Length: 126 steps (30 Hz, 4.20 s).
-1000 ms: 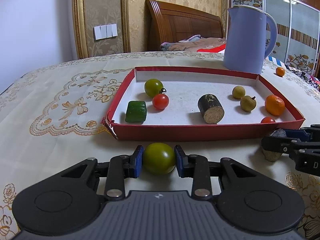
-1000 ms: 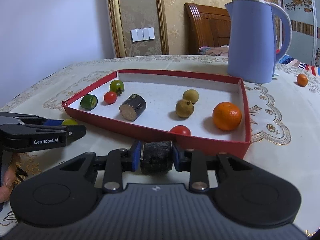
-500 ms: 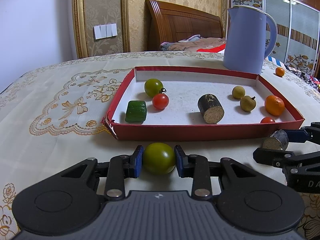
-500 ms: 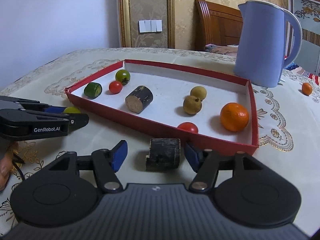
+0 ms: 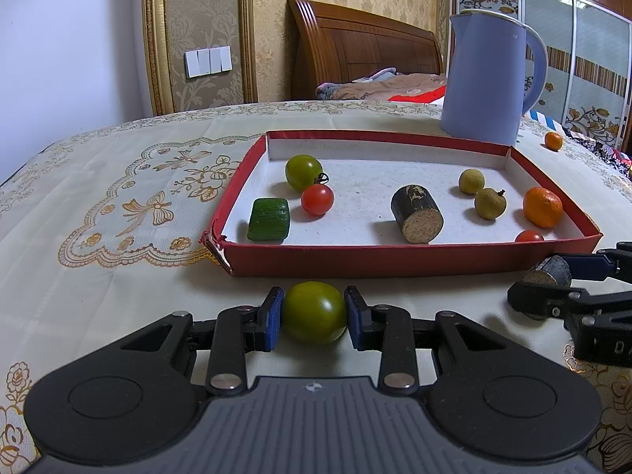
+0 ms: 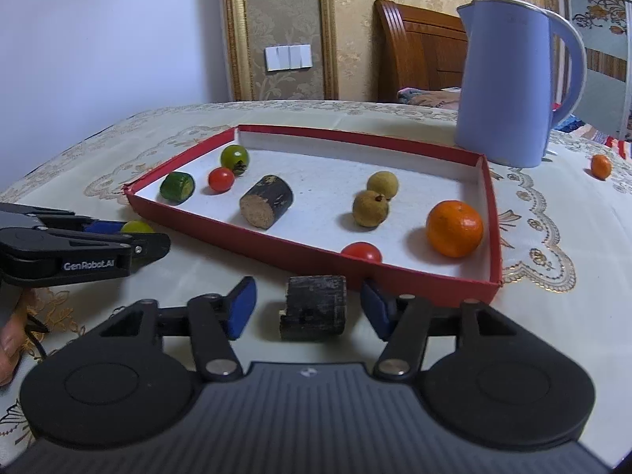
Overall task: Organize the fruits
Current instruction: 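Hold the green tomato and log piece steady in both grippers, then carry the green tomato and log piece over the red tray with both grippers, then open the left gripper releasing the tomato while the right releases the log piece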
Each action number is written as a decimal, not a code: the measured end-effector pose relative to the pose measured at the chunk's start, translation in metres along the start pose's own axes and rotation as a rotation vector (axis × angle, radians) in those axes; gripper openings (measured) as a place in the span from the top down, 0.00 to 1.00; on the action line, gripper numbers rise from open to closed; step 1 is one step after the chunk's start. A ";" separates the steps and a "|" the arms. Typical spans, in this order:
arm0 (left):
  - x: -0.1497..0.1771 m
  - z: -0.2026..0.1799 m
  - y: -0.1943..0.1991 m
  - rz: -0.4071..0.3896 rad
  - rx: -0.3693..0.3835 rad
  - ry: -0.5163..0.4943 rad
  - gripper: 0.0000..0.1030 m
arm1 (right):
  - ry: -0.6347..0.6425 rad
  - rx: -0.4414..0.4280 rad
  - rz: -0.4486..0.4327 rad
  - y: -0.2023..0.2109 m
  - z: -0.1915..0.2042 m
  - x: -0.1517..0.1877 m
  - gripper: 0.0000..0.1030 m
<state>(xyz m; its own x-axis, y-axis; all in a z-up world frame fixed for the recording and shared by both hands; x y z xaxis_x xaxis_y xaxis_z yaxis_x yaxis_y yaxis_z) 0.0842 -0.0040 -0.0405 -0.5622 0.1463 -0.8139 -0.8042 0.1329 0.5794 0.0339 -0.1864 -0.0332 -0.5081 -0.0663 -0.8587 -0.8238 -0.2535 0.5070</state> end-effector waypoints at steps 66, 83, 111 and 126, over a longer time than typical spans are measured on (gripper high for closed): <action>-0.012 0.008 0.025 -0.131 0.066 0.066 0.69 | -0.109 0.067 -0.136 0.034 -0.020 -0.009 0.70; -0.050 -0.007 0.023 -0.046 0.052 0.022 0.68 | -0.091 0.116 -0.124 -0.004 -0.030 -0.051 0.70; -0.066 -0.021 -0.079 0.039 -0.067 -0.026 0.68 | -0.121 0.187 0.001 -0.076 -0.038 -0.058 0.70; -0.059 -0.017 -0.057 -0.006 -0.044 -0.031 0.45 | -0.152 0.188 -0.061 -0.058 -0.038 -0.057 0.23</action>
<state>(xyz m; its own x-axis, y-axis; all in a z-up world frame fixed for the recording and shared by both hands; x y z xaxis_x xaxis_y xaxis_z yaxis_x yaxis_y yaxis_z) 0.1598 -0.0366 -0.0267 -0.5517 0.1764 -0.8152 -0.8155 0.0906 0.5716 0.1203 -0.2050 -0.0169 -0.4759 0.0927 -0.8746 -0.8794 -0.0677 0.4713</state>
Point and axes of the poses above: each gripper's, at about its wrist camera, not at the fingertips, and y roughly against the way its jaws point, z to its left, x to its underside, the point moved 6 cm from there along -y, roughly the way its jaws point, and after that the axes turned 2 degrees about -x, right-handed, at the moved point
